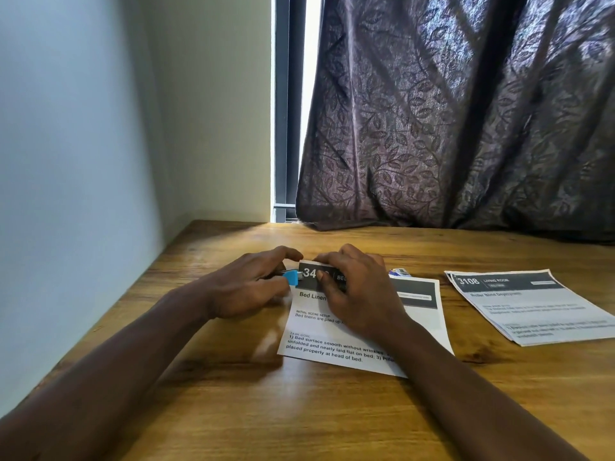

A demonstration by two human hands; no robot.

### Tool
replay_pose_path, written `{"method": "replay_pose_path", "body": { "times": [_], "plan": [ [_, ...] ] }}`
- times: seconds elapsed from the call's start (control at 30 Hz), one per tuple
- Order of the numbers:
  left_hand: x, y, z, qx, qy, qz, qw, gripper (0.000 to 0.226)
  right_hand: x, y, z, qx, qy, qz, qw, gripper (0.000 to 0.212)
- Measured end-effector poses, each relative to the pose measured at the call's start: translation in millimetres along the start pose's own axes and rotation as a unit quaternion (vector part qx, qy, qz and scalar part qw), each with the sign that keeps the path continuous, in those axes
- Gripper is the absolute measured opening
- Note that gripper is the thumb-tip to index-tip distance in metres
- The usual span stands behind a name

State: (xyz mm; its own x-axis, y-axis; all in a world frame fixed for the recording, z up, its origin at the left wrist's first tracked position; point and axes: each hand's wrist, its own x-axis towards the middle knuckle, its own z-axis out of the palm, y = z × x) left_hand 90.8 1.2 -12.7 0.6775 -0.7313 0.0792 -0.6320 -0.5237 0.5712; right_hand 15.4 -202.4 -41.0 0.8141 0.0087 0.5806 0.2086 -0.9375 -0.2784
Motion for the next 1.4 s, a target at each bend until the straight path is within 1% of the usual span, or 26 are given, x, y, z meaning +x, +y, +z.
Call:
{"method": "replay_pose_path", "body": {
  "times": [0.13,0.23,0.33,0.4,0.47,0.6,0.7,0.77,0.83,0.9,0.93,1.1,1.23,1.3,1.37,1.4],
  "plan": [
    [0,0,0,-0.024,-0.009,-0.005,1.000,0.069,0,-1,-1,-0.001,0.000,-0.002,1.000,0.039],
    [1,-1,-2,0.000,-0.010,0.000,1.000,0.056,0,-2,-2,0.000,-0.003,-0.008,1.000,0.038],
    [4,-4,-2,0.022,-0.005,0.009,1.000,0.049,-1,-3,-3,-0.001,-0.008,-0.012,1.000,0.041],
    [5,-9,-3,-0.012,-0.009,0.005,1.000,0.043,0,-3,-4,-0.001,-0.017,-0.016,1.000,0.043],
    [4,-12,-5,-0.052,-0.008,0.003,0.999,0.048,0,-3,-3,-0.001,-0.020,-0.022,1.000,0.042],
    [6,-17,-7,-0.090,0.000,0.025,0.996,0.033,1,-2,-3,0.000,-0.021,-0.039,0.999,0.040],
    [5,-18,-7,-0.096,-0.004,0.030,0.995,0.041,0,-4,-3,-0.004,-0.029,-0.053,0.998,0.040],
    [5,-19,-6,-0.102,-0.011,0.035,0.994,0.042,0,-5,-4,-0.006,-0.035,-0.055,0.998,0.043],
    [6,-20,-5,-0.093,-0.016,0.043,0.995,0.034,-1,-7,-5,-0.009,-0.038,-0.059,0.998,0.045],
    [6,-20,-5,-0.082,-0.016,0.049,0.995,0.023,-1,-8,-5,-0.007,-0.040,-0.064,0.997,0.044],
    [7,-20,-6,-0.078,-0.015,0.050,0.996,0.021,-1,-8,-5,-0.004,-0.041,-0.067,0.997,0.042],
    [6,-20,-8,-0.068,-0.028,0.051,0.996,0.024,-1,-9,-4,0.002,-0.043,-0.078,0.996,0.038],
    [1,-22,-12,-0.097,-0.019,0.045,0.994,0.030,-2,-7,-3,-0.002,-0.033,-0.071,0.997,0.038],
    [-1,-26,-17,-0.119,0.012,0.047,0.992,0.035,-2,-5,-2,0.003,-0.026,-0.063,0.998,0.037],
    [-2,-32,-19,-0.151,0.069,0.050,0.985,0.042,-2,-4,-3,0.011,-0.020,-0.054,0.998,0.038],
    [-2,-34,-19,-0.148,0.101,0.045,0.983,0.048,-2,-4,-3,0.015,-0.018,-0.050,0.998,0.038]
  ]
}}
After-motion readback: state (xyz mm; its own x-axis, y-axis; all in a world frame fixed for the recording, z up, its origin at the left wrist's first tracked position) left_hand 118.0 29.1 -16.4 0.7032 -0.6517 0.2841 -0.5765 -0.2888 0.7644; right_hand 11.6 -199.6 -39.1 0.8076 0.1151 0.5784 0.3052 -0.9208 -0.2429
